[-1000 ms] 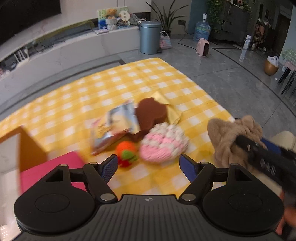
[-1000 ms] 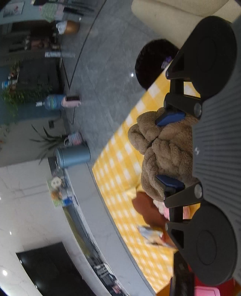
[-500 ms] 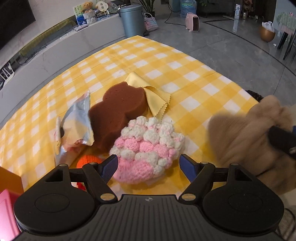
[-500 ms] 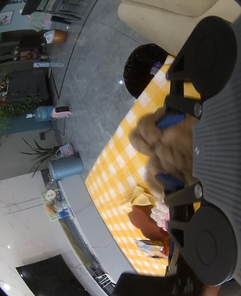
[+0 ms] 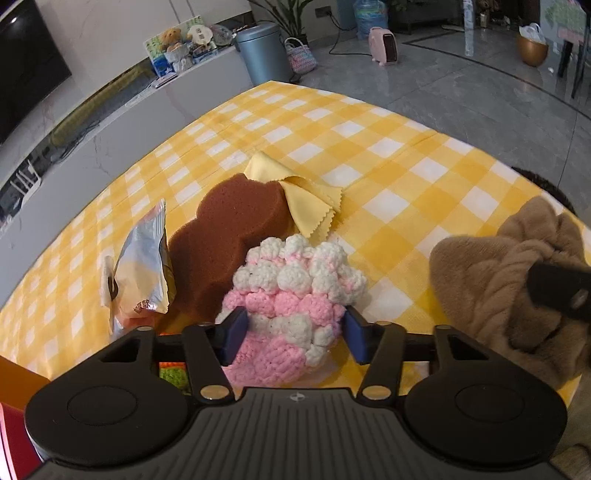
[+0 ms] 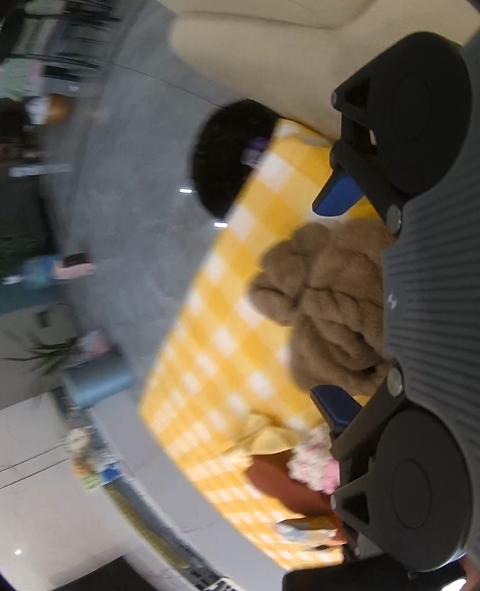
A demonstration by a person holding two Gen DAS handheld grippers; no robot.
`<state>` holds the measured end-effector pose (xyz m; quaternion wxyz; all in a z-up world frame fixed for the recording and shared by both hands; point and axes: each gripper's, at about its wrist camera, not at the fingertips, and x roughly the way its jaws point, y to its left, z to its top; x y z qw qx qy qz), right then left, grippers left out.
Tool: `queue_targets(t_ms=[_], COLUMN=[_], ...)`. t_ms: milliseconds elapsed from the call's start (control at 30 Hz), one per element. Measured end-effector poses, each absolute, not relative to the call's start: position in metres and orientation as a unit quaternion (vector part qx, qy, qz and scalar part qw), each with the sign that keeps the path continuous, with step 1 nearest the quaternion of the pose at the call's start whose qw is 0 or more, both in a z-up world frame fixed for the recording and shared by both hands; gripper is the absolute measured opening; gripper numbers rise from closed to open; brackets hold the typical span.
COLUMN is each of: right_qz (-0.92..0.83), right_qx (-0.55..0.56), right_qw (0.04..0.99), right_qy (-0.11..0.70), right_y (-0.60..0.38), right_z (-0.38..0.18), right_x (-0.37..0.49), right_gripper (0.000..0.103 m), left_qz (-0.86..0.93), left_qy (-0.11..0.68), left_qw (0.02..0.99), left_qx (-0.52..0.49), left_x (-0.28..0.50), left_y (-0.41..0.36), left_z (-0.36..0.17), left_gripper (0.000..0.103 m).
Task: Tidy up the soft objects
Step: 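Grasp the pink-and-white crocheted item with the left gripper, then carry the brown towel and pink crocheted item with both grippers over the white box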
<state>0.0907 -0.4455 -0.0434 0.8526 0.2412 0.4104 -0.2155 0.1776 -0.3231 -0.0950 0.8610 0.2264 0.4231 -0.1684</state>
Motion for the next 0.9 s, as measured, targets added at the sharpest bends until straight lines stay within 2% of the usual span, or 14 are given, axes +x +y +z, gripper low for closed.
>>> queue_targets(t_ms=[100,267,333,367,400,433,600,900], right_qz=[-0.208,-0.202,-0.191,-0.183,-0.174,-0.162,-0.16,-0.16], right_qx=[0.224,0.214,0.207,0.204,0.199,0.198,0.199,0.228], right_qw=[0.845,0.829,0.833,0.837,0.842,0.846,0.856,0.878], right_qy=[0.439,0.475,0.476,0.474,0.47,0.467,0.45,0.39], right_y=[-0.439,-0.436,-0.432,-0.43,-0.428,-0.426,-0.424,-0.43], right_z=[-0.05,-0.064,-0.063,-0.062,-0.061,-0.06,-0.055,-0.041], right_x=[0.101,0.112,0.113,0.112,0.11,0.108,0.104,0.093], right_gripper=[0.098,0.1,0.097,0.086,0.062,0.053,0.049,0.049], left_qz=[-0.162,-0.164,-0.164,-0.163,-0.165,-0.17,-0.202,-0.271], left_qy=[0.413,0.387,0.39,0.392,0.394,0.397,0.398,0.398], left_qw=[0.865,0.864,0.865,0.867,0.871,0.873,0.879,0.87], left_qx=[0.234,0.276,0.27,0.261,0.244,0.226,0.168,0.103], left_x=[0.172,0.15,0.146,0.145,0.144,0.142,0.137,0.149], left_y=[-0.321,-0.32,-0.315,-0.312,-0.307,-0.302,-0.286,-0.276], left_z=[-0.092,-0.082,-0.078,-0.075,-0.071,-0.067,-0.046,-0.006], left_gripper=[0.04,0.03,0.03,0.03,0.029,0.029,0.029,0.029])
